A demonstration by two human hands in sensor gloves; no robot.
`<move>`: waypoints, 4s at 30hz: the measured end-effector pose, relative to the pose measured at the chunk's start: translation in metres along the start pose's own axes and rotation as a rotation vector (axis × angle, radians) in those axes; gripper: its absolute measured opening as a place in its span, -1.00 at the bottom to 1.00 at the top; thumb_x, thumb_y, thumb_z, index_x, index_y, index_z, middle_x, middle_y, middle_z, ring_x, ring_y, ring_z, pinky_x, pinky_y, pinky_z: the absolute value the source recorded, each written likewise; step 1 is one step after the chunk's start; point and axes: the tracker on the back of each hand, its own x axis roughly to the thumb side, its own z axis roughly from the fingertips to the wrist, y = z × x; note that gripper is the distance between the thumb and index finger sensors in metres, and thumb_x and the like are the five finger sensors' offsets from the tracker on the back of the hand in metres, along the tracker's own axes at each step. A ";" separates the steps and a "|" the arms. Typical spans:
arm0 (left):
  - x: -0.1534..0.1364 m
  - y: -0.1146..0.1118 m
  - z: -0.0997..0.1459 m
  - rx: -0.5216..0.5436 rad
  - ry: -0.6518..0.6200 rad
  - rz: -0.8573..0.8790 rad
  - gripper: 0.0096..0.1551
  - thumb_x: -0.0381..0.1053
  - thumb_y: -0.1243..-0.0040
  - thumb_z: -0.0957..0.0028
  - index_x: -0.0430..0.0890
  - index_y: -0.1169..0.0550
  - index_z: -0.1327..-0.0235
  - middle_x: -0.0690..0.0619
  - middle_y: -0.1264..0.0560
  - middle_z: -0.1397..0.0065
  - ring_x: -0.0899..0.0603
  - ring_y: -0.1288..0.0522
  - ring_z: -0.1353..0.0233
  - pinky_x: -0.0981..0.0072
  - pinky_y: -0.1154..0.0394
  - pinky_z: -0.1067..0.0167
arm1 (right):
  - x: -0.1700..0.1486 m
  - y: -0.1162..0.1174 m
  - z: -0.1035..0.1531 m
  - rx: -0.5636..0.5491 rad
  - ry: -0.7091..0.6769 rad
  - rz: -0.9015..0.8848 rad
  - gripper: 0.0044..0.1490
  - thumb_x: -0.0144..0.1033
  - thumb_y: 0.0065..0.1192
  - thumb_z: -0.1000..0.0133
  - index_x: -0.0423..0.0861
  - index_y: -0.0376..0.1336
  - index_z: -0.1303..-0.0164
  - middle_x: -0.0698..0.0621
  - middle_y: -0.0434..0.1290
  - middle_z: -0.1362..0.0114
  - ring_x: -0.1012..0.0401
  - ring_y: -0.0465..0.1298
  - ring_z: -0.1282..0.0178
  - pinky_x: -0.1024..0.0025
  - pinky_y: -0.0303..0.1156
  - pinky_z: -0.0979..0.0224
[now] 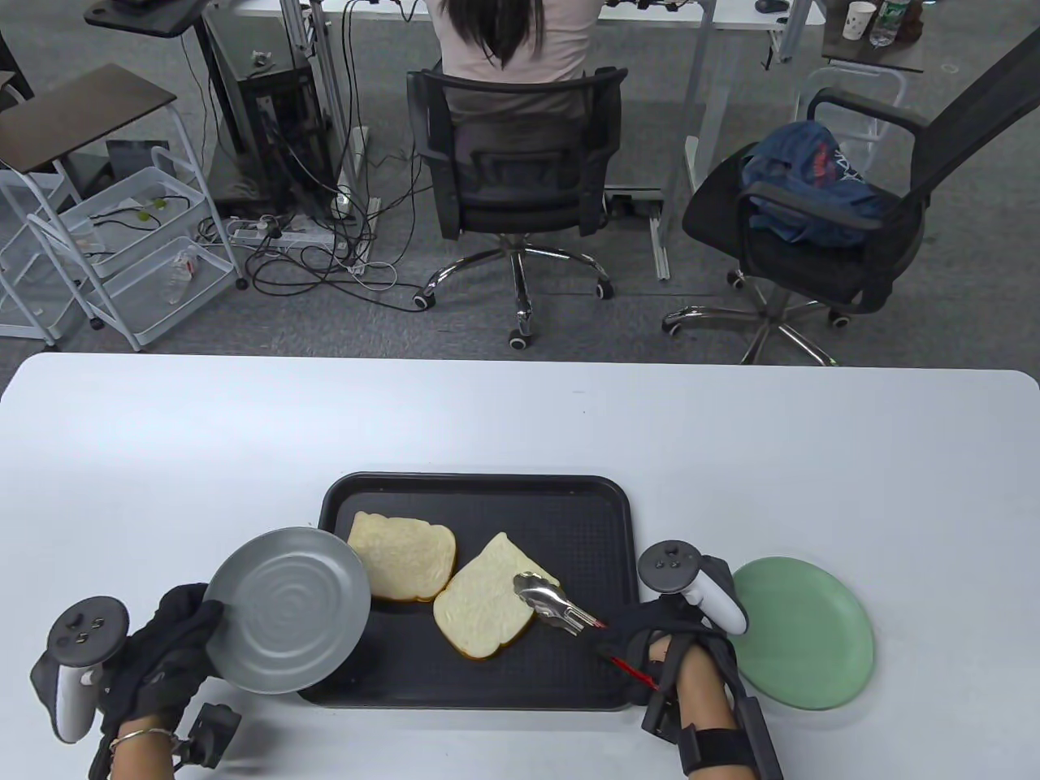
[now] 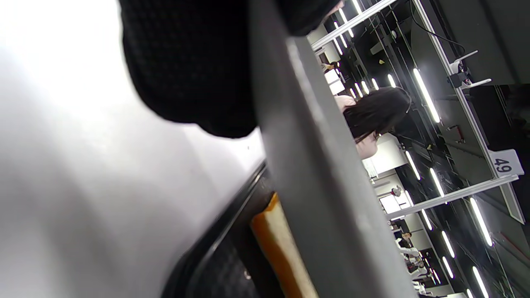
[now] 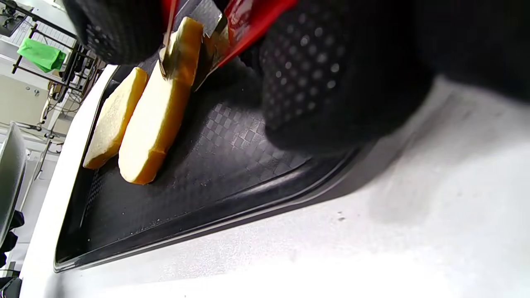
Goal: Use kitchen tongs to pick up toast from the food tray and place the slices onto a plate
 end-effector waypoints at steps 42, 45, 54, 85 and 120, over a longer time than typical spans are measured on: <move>0.004 -0.007 -0.001 -0.079 -0.056 0.048 -0.45 -0.01 -0.04 -0.29 -0.16 -0.31 -0.49 -0.09 -0.61 -0.22 -0.03 -0.79 0.13 0.48 -0.81 0.23 | 0.209 0.068 -0.003 0.146 -0.223 0.139 -0.11 0.09 0.24 0.00 -0.44 0.28 -0.16 -0.43 0.58 0.21 -0.08 0.66 0.63 0.08 0.63 0.58; 0.004 -0.008 -0.002 -0.100 -0.055 0.060 -0.45 -0.01 -0.04 -0.30 -0.16 -0.31 -0.49 -0.09 -0.61 -0.22 -0.03 -0.79 0.13 0.49 -0.81 0.23 | 0.208 0.068 -0.001 0.137 -0.193 0.155 -0.08 0.11 0.24 0.01 -0.45 0.27 -0.17 -0.45 0.58 0.21 -0.09 0.66 0.63 0.08 0.62 0.59; 0.001 -0.008 -0.002 -0.095 -0.039 0.064 -0.45 -0.01 -0.03 -0.30 -0.16 -0.30 -0.50 -0.09 -0.60 -0.23 -0.03 -0.79 0.12 0.49 -0.81 0.22 | 0.203 0.057 0.017 0.124 -0.204 0.126 0.08 0.24 0.18 0.03 -0.52 0.22 -0.20 -0.41 0.58 0.17 -0.09 0.66 0.63 0.11 0.63 0.61; -0.006 0.017 0.004 0.079 -0.029 0.136 -0.45 -0.03 -0.03 -0.29 -0.19 -0.30 -0.49 -0.11 -0.60 -0.21 -0.04 -0.79 0.14 0.48 -0.81 0.24 | 0.085 0.024 -0.034 -0.106 0.009 0.046 0.08 0.26 0.15 0.03 -0.49 0.21 -0.22 -0.50 0.55 0.19 -0.10 0.64 0.63 0.10 0.61 0.62; -0.008 0.003 -0.001 0.010 -0.016 0.106 -0.44 -0.02 -0.02 -0.29 -0.19 -0.28 -0.49 -0.10 -0.59 -0.23 -0.03 -0.79 0.13 0.50 -0.82 0.22 | 0.129 -0.011 0.062 -0.159 -0.260 -0.098 -0.08 0.12 0.21 -0.02 -0.49 0.28 -0.13 -0.42 0.61 0.25 -0.08 0.66 0.66 0.10 0.63 0.63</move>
